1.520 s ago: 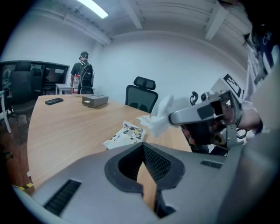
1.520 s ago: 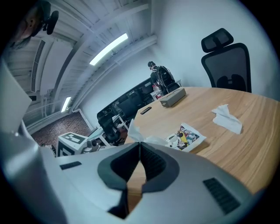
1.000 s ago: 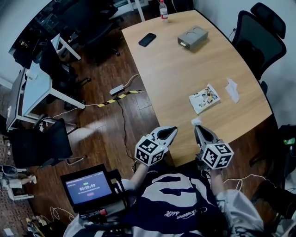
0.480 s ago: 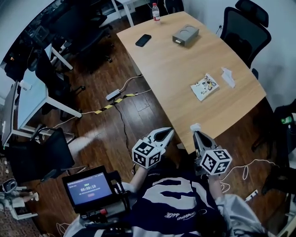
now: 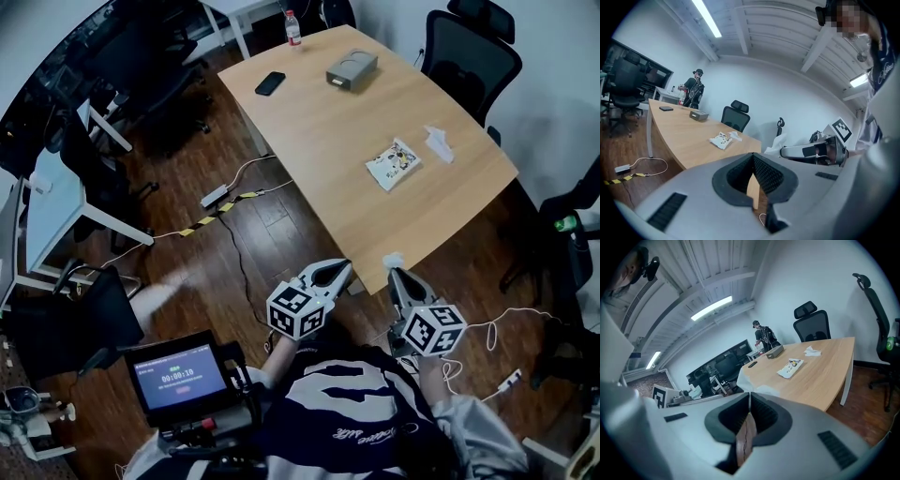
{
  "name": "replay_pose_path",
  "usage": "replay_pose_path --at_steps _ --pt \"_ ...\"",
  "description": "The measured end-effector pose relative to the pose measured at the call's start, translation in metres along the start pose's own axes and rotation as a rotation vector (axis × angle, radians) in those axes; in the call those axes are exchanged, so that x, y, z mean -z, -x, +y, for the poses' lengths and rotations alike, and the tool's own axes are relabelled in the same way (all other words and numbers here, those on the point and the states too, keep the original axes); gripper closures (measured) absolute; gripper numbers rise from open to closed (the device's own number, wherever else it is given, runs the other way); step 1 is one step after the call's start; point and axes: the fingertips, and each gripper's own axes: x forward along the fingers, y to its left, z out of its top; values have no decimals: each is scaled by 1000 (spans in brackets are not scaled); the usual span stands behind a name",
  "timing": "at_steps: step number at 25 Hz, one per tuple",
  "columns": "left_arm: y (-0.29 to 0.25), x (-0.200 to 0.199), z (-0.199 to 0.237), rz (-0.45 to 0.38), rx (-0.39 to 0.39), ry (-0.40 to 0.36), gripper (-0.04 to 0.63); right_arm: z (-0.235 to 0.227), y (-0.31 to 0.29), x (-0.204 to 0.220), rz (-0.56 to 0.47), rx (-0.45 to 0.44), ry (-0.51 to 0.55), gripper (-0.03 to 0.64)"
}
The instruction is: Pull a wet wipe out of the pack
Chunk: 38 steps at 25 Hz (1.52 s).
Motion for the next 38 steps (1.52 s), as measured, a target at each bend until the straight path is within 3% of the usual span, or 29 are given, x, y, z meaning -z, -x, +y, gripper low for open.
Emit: replay_pose_path --at_steps 11,17,25,38 --pt "7 25 -90 -31 -15 22 592 7 88 25 -22 -58 -16 608" --pt "26 72 -163 17 -44 12 592 2 158 65 -7 -91 -43 607" --pt "54 85 -185 43 -118 6 592 3 185 81 -24 -121 -79 609" --pt "55 92 -211 57 -71 -28 592 -4 217 91 -61 -64 -94 607"
